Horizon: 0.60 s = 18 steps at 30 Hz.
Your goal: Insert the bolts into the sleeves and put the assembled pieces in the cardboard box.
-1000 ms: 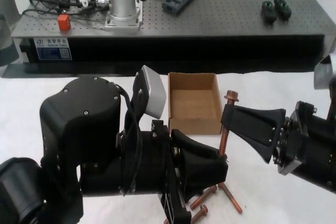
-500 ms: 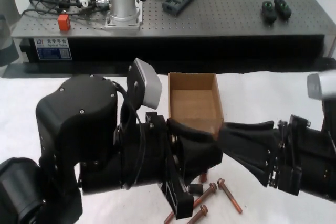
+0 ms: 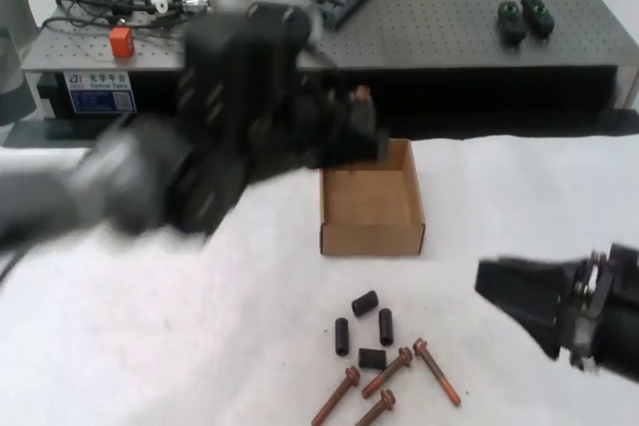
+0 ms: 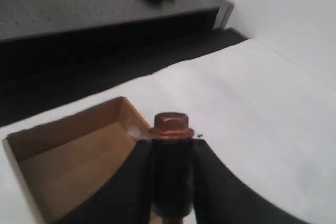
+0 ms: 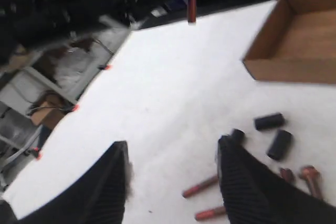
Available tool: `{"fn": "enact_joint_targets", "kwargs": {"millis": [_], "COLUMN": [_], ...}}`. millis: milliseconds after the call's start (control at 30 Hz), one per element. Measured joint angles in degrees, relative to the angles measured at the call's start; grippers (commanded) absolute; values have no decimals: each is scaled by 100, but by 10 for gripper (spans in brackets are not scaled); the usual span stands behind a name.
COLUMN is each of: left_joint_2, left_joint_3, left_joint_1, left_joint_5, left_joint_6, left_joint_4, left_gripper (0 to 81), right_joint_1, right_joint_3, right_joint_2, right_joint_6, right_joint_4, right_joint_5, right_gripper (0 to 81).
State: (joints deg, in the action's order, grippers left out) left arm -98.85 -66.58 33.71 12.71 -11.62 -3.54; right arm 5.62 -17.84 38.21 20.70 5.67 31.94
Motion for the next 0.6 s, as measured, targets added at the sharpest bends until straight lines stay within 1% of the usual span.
{"fn": "enact_joint_targets", "kwargs": {"millis": [33,133,267,300,333,367,400,500,600], "left_joint_2": [-416,-1600,-3024,-3312,-3361,-3573,-3746,-4208,-4282], "left_joint_3": [-583,-2331,-4225,-4642,-4715,-5017,-5269,-5888,-5952], "left_joint_1": [-31,-46,-46,-46,-46,-46,-46,-46,-46], "left_joint_5": [-9,-109,-262,-355,-355,-451,-521,-660,-687], "left_joint_6": [41,217,578,672,696,769,838,951,965], "left_joint_4": [519,2008,3583,3925,3983,4239,4457,5075,5245], "left_gripper": [6,6,6,6,6,6,6,6,0], "right_joint_1": [-8,-8,-8,-8,-8,-8,-8,-8,-8], "right_joint_3": [0,-30,-100,-167,-203,-267,-293,-411,-568], "right_joint_2": [-22,-33,-33,-11,21,155,241,597,925], "right_joint_6": [-134,-431,-911,-1176,-1307,-1512,-1589,-1708,-1822], "right_joint_4": [501,1261,2151,2583,2789,3092,3200,3386,3471], "right_joint_5": [-298,-827,-1554,-1878,-2040,-2264,-2338,-2403,-2416], "right_gripper": [391,391,391,391,391,391,391,391,391]}}
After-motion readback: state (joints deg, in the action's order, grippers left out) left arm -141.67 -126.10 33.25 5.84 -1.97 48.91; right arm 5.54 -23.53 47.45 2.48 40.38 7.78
